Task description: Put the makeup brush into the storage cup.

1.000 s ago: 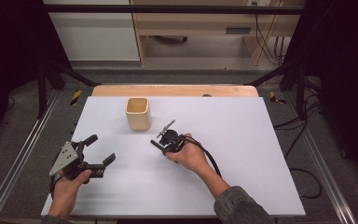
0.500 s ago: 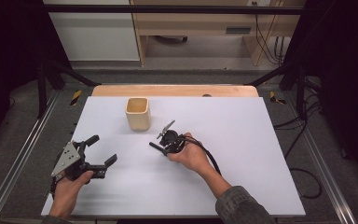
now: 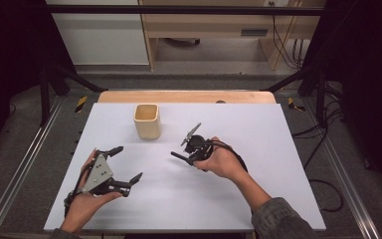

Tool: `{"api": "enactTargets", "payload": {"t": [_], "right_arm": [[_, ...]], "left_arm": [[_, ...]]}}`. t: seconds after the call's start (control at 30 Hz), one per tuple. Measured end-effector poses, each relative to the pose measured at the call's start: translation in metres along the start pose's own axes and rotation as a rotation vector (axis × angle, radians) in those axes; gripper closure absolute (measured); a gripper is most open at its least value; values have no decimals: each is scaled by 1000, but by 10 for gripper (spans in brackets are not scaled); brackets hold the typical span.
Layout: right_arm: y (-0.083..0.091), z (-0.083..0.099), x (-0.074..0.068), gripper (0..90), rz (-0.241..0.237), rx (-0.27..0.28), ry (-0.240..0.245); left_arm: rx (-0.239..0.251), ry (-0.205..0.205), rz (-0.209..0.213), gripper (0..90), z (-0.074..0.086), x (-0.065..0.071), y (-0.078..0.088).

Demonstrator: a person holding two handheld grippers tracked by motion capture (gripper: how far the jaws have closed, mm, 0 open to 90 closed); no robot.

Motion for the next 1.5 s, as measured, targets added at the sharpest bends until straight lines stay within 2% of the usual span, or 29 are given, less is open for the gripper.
{"api": "enactTargets", "payload": {"t": [0.03,0.07,0.1,0.2,0.27,0.3,0.37,0.43,0.47,0.57,0.83,0.87,0.93,0.97,1.2,1.27,1.33,1.47,1.5], "right_arm": [[6,8,3,787,-8,-13,0],[6,8,3,787,-8,-13,0],[11,15,5,787,-17,-20,2],[17,23,9,786,-24,-29,2],[23,29,11,787,-29,-34,-1],[23,29,11,787,-29,-34,-1],[29,32,13,786,-29,-43,-6],[33,33,14,786,-30,-39,-2],[35,33,14,786,-32,-39,-7],[40,33,15,786,-33,-39,0],[51,29,9,786,-41,-52,26],[53,27,6,787,-44,-52,37],[55,26,4,786,-43,-60,49],[55,25,2,786,-44,-58,51],[56,22,-3,786,-56,-68,71],[56,21,-4,787,-61,-68,72],[56,20,-5,786,-61,-77,80],[56,19,-7,786,-67,-78,80],[55,17,-8,787,-71,-79,85]], "left_arm": [[-33,-60,1,13,-7,10,-7],[-33,-60,1,13,-7,10,-7],[-56,-113,9,14,-13,20,-15],[-77,-178,28,17,-21,31,-26],[-83,-207,35,17,-26,36,-32],[-83,-207,35,17,-26,36,-32],[-92,-245,38,18,-34,41,-39],[-107,-282,35,29,-38,44,-43],[-107,-282,35,35,-38,44,-43],[-118,-331,22,51,-44,49,-53],[-129,-377,0,92,-51,56,-71],[-144,-411,-14,104,-52,58,-75],[-149,-415,-26,125,-53,59,-77],[-154,-435,-40,139,-55,61,-80],[-155,-449,-45,192,-57,65,-86],[-155,-454,-54,228,-58,66,-87],[-164,-488,-66,265,-59,67,-87],[-161,-510,-72,319,-59,69,-88],[-148,-498,-64,345,-59,71,-89]]}}
Point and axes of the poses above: each handheld gripper's, and its own axes: y roughly backward along the jaws, z roughly out of its underside, x roughly to its right, the point moved 5 cm from there along -y, roughly forward along the jaws, and after that the axes turned 15 degrees about -x, right-handed, at the moved point
